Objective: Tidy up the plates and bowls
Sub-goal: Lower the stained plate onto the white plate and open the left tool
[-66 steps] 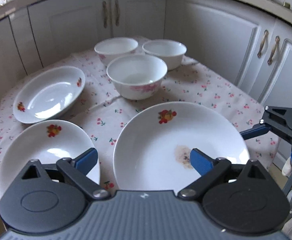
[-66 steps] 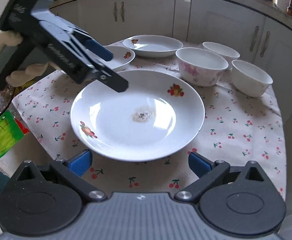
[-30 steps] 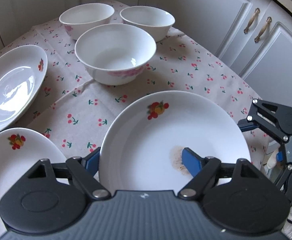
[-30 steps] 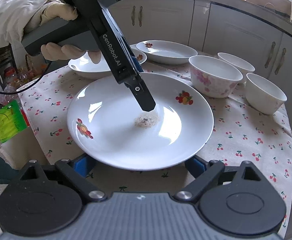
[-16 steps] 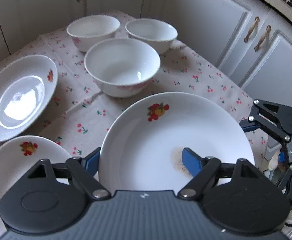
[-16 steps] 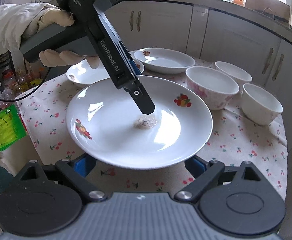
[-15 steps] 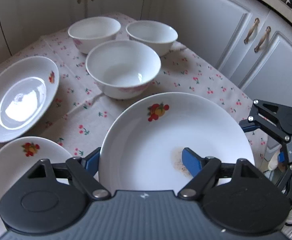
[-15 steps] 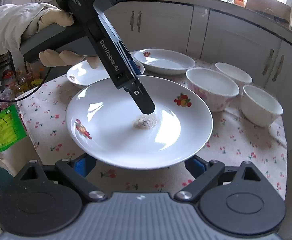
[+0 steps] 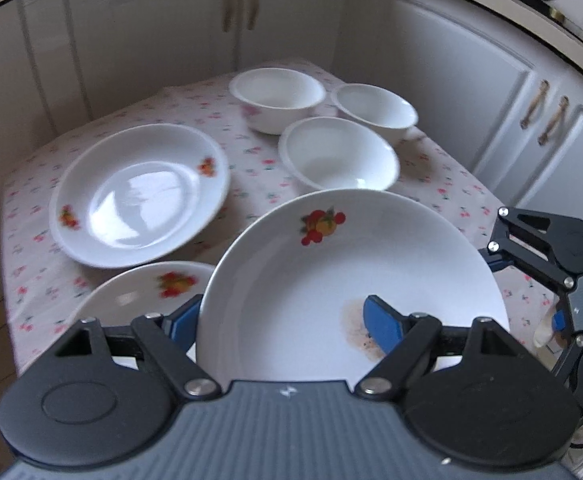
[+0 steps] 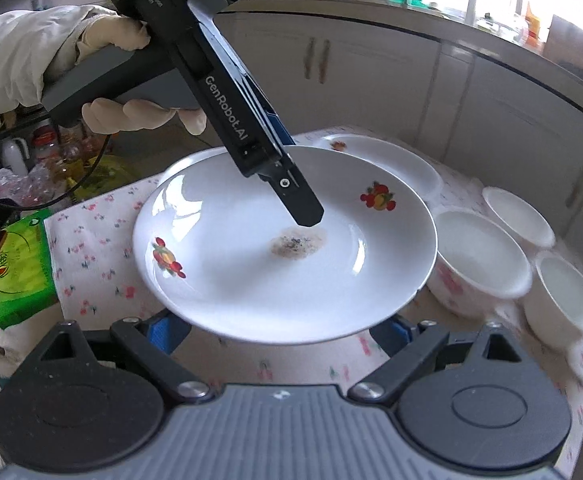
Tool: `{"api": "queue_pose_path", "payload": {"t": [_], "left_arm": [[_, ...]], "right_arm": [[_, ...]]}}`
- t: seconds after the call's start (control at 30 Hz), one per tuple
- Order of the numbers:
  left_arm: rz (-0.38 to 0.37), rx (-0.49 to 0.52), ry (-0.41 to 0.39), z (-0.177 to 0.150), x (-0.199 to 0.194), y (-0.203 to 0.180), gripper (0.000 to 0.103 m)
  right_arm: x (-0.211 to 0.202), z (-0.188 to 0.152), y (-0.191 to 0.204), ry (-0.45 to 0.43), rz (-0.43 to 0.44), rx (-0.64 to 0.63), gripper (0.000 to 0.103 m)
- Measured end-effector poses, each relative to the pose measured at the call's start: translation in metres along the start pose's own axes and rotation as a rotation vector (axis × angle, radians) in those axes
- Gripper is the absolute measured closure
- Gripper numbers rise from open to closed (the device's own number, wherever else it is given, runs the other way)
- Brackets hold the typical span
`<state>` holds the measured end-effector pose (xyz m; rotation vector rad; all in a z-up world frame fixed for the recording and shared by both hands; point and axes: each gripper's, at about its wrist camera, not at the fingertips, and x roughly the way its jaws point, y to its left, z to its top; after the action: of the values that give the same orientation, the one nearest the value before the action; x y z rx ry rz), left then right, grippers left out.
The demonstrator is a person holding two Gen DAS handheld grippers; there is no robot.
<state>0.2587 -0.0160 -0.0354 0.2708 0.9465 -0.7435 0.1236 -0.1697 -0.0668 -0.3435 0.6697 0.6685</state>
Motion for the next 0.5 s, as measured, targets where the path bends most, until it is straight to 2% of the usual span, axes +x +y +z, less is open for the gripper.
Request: {"api": "queue_pose_path", "payload": {"t": [0.23, 0.5], "left_arm": [[0.042, -0.056, -0.007, -0.016, -0.008, 0.038, 0.020], [0.052, -0.124, 0.004, -0.033, 0.000, 0.076, 0.020]], "right_arm": [[0.037, 0.027, 0.007, 0.015, 0.067, -0.032, 0.006], [0.072, 0.045, 0.013, 0.050, 0.116, -0.023, 0.006]]}}
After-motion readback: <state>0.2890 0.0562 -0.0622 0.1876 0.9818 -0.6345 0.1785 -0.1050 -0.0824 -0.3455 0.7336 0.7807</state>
